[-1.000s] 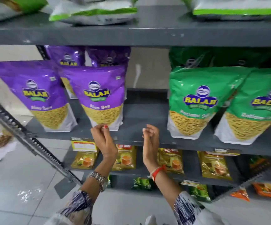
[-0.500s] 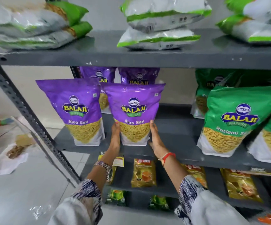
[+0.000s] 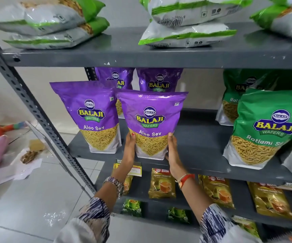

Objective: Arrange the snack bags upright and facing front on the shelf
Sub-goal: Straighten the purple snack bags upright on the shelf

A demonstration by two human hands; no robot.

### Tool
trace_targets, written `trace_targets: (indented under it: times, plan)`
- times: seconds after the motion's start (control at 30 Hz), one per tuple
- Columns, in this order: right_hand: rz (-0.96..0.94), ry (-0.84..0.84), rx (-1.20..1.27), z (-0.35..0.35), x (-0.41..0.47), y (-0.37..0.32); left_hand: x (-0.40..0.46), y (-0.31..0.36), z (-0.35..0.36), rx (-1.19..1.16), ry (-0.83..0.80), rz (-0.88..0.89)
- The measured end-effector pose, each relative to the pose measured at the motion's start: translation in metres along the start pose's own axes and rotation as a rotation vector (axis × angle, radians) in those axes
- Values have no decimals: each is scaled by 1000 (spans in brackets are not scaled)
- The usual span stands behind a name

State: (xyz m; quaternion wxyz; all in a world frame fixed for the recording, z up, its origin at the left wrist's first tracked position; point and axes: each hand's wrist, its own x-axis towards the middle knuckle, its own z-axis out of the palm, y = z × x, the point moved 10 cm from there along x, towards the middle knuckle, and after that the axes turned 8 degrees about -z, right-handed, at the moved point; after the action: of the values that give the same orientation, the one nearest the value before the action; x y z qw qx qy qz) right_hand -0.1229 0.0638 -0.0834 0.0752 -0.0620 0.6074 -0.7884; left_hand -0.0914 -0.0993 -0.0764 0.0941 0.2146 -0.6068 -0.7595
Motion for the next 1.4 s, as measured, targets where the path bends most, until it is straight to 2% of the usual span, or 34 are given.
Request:
trace_targets:
  times: [0.37,0.43,0.47,0.53,0.57,0.63,0.73,0.8,0.9,0.97,1.1,1.2,1.4]
  plan:
    - [-43,29,-3,-1,-4,-7,-7,-1,-2,54,-19,-24]
    - [-76,147,16,-9,-11,-10,-11,-1,-4,106,-11,-1]
    - [-99,260,3,-19,-18,-9,-16,-1,-9,142,12,25]
    - [-191,509,-51,-37,-45,-7,-30,-3,-31,182,126,90]
    - [-263,564,-67,-35,-59,-7,-40,-2,-48,168,207,145]
    - [-359,469,-97,-7,-77,-5,-58,1,-90,101,394,241]
    - [-339,172,-167,57,-79,5,-65,12,-154,61,670,265]
    - [-277,-12,-233,98,-68,6,-53,27,-179,77,697,260]
    - [-197,-206,-333,151,-42,6,-27,51,-185,70,560,213]
    - [-104,-207,-308,170,-23,12,-12,62,-180,6,464,157]
    - [44,-105,-217,180,5,28,18,60,-182,-48,362,22]
    - [102,-160,-169,189,13,37,23,45,-180,-58,330,-116]
    - [95,-122,-120,193,4,46,14,52,-174,-61,317,-87]
